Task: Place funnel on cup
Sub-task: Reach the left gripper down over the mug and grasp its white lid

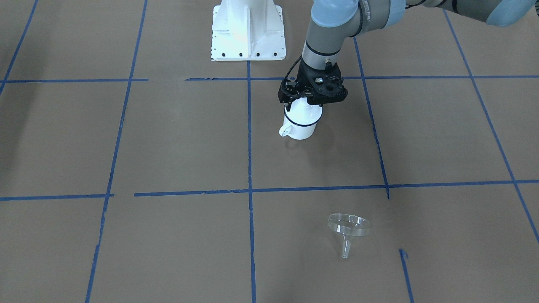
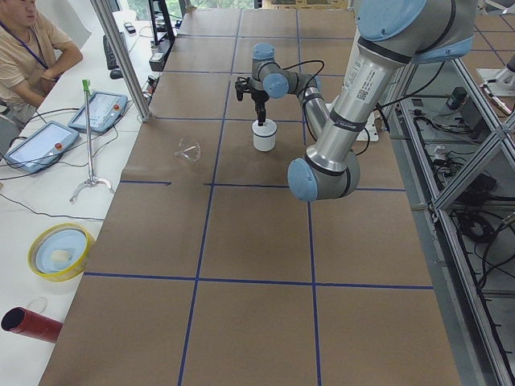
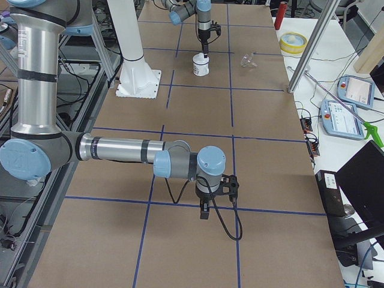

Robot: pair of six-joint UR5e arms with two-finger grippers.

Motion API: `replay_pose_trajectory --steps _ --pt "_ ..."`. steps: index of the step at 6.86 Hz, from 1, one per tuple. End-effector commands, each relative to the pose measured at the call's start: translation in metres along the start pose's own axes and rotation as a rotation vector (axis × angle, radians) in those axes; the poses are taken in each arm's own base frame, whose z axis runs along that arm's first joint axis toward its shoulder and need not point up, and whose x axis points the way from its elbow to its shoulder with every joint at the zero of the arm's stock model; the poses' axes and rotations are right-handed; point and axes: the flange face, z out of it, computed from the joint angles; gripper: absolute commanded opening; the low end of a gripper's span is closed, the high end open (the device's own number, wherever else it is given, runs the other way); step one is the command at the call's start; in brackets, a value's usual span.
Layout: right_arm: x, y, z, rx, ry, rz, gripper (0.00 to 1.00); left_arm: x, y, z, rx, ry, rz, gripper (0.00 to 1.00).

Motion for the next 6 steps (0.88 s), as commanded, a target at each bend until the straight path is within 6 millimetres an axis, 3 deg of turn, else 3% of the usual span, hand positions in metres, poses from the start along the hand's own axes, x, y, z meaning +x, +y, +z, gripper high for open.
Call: replay_pose_trajectory --steps 1,3,6 --pt "0.0 0.0 0.0 0.0 0.0 0.0 1.0 -0.0118 0.0148 -0.0018 -0.012 0.004 0.013 1.0" --pt "0.0 0.0 0.0 0.0 0.0 0.0 1.0 -0.0141 0.0178 0.0029 -0.013 -0.014 0.0 0.98" --pt "0.0 0.0 0.0 0.0 0.0 0.0 1.0 -0.0139 0.0158 0.0031 0.005 -0.018 -0.001 0.75"
